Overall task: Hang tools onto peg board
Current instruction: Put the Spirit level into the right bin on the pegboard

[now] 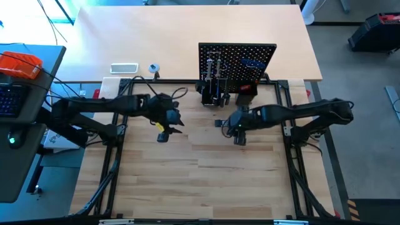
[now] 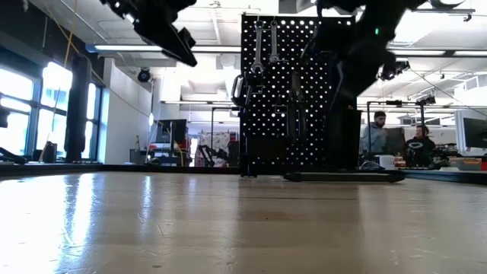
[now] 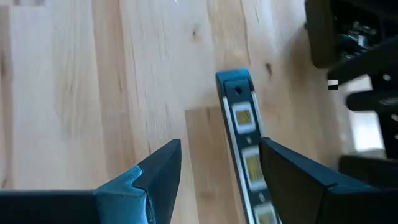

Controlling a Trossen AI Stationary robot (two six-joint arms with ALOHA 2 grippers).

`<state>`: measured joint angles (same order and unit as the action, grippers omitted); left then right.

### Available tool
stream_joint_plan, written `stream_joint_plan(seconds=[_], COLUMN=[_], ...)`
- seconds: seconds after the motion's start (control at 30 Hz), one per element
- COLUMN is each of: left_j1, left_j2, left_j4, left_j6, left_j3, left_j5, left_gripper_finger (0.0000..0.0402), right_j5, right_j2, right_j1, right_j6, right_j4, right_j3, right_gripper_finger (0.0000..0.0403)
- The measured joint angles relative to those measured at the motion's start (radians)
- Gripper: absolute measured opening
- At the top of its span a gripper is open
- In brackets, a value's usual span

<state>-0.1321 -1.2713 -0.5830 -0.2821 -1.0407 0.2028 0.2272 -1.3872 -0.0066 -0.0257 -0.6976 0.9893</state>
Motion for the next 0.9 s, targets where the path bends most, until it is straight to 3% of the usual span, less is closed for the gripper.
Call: stream_joint_plan(seconds=[0.27, 0.5, 0.77, 0.9], left_j1=[0.032, 0.043, 0.048, 0.056], left_j2=[0.001, 0.001, 0.001, 0.001], left_j4=[0.179, 0.270, 0.293, 0.292], left_j6=[0.054, 0.067, 0.071, 0.071], left_j3=[0.142, 0.192, 0.196, 0.196], left_j5=[0.001, 0.001, 0.000, 0.000], left_gripper_finger=[0.0154, 0.0154, 0.0154, 0.0154], right_j5=[0.004, 0.096, 0.041, -0.036], right_j2=[-0.036, -0.132, -0.223, -0.255], right_j1=[-0.032, -0.061, -0.152, -0.195], right_j6=[0.000, 0.005, 0.000, -0.001], right_j4=[0.341, 0.496, 0.627, 0.653], right_j3=[-0.202, -0.258, -0.258, -0.258], right_gripper_finger=[0.0213, 0.0213, 0.0213, 0.0213])
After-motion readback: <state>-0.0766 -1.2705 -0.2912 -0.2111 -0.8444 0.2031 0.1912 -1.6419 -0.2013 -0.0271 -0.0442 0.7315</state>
